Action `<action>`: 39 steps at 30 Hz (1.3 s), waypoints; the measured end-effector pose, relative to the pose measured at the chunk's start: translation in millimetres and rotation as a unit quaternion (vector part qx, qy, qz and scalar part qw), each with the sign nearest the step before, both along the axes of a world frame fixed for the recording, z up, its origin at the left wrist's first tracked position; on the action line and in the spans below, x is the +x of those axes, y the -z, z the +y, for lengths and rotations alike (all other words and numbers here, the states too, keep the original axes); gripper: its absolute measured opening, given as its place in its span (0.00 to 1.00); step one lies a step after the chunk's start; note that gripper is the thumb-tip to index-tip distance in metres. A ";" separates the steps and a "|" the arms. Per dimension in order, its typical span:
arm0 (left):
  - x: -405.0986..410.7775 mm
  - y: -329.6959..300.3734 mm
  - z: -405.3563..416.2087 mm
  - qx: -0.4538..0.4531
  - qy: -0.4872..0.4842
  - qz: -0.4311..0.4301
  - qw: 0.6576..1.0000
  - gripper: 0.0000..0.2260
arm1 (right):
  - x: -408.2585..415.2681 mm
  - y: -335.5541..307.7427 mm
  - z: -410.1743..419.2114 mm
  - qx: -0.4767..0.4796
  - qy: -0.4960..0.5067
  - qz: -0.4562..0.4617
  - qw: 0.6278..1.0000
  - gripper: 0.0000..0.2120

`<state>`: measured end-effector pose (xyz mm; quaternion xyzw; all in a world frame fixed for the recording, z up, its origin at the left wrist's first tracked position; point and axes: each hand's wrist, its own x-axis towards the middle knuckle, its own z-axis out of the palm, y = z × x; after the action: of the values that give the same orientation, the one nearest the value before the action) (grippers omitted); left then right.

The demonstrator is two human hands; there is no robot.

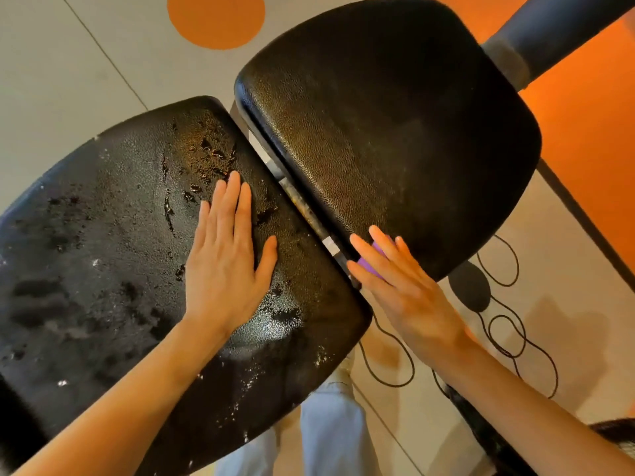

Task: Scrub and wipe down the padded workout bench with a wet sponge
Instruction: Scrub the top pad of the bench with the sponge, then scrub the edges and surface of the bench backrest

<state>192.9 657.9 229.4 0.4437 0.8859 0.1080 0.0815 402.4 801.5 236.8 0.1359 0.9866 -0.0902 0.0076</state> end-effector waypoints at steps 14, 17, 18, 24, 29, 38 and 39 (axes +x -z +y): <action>-0.2 -7.0 -0.9 0.005 0.010 -0.019 1.000 0.31 | 38.7 5.0 -16.7 0.027 0.023 0.000 0.999 0.21; -1.6 -12.3 -4.5 0.023 0.031 -0.040 0.998 0.28 | 48.0 7.7 -24.7 -0.008 0.063 0.036 0.997 0.20; -0.7 -14.3 -5.4 0.026 0.044 -0.044 0.998 0.27 | 49.2 5.0 -30.0 -0.047 0.102 0.071 0.991 0.18; 33.3 -20.7 8.8 0.034 0.179 -0.076 0.980 0.27 | 48.9 -28.6 -52.9 -0.348 0.514 0.353 0.699 0.14; 66.5 -22.4 38.2 0.041 0.281 -0.094 0.954 0.26 | 37.5 -23.1 -44.1 -0.385 0.661 0.405 0.501 0.15; 82.7 -16.3 76.6 0.004 0.402 -0.049 0.914 0.23 | 0.0 11.9 -54.9 -0.472 0.692 0.495 0.230 0.16; 83.2 -15.7 80.2 0.000 0.415 -0.041 0.909 0.23 | -4.0 14.2 -54.0 -0.480 0.687 0.509 0.196 0.18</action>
<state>276.2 738.2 245.1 0.7664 0.6178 0.0829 0.1550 398.4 747.5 222.6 0.6547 0.0610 -0.5655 -0.4978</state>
